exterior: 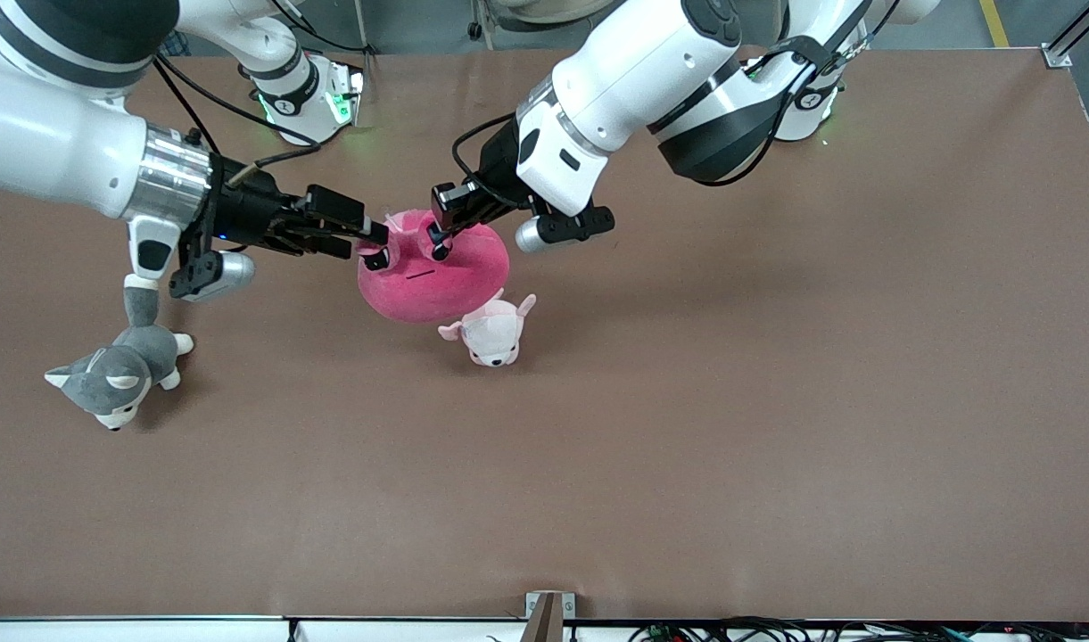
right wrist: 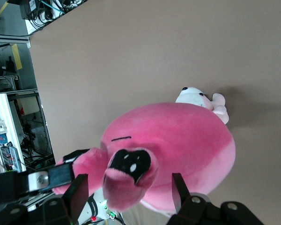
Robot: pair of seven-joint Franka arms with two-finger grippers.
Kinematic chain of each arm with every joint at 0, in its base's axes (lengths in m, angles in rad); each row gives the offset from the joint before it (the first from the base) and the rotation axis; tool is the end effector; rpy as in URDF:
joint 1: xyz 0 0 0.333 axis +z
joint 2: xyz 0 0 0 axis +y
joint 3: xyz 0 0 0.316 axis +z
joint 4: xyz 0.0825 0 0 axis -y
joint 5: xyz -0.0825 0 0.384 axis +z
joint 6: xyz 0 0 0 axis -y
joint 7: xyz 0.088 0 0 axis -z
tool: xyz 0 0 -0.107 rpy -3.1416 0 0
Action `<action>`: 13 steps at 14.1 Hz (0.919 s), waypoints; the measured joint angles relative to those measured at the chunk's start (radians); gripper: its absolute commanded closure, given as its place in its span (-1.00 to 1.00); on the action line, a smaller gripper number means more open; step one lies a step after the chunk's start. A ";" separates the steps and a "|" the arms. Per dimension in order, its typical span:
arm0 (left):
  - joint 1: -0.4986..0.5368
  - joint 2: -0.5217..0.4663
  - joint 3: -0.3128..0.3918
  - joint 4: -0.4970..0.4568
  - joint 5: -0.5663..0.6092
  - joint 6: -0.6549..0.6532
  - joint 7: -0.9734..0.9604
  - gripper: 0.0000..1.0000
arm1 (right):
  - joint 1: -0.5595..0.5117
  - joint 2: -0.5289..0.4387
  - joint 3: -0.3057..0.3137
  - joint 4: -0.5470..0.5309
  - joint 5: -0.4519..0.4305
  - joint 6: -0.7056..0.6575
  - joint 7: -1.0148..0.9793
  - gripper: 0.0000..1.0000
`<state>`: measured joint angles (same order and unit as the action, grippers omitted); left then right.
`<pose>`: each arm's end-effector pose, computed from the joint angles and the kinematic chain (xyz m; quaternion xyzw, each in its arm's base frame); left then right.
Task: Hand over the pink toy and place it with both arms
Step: 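Grasp the pink plush with the right gripper beside the left gripper, then open the left gripper and withdraw while the right gripper carries the plush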
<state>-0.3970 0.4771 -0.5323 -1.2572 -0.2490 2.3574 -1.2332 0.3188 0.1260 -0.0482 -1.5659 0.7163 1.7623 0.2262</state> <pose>0.5117 -0.5244 0.5958 0.8851 0.2519 -0.0334 0.3898 0.5724 0.2208 0.5924 -0.9380 0.0335 0.0523 0.3410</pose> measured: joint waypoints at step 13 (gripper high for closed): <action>0.001 0.001 0.004 0.001 0.000 0.000 0.000 0.50 | 0.020 0.014 -0.001 0.001 0.000 -0.005 0.000 0.92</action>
<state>-0.3963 0.4778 -0.5280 -1.2565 -0.2490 2.3574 -1.2337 0.3384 0.1399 -0.0487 -1.5645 0.7161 1.7576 0.2267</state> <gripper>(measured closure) 0.921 0.899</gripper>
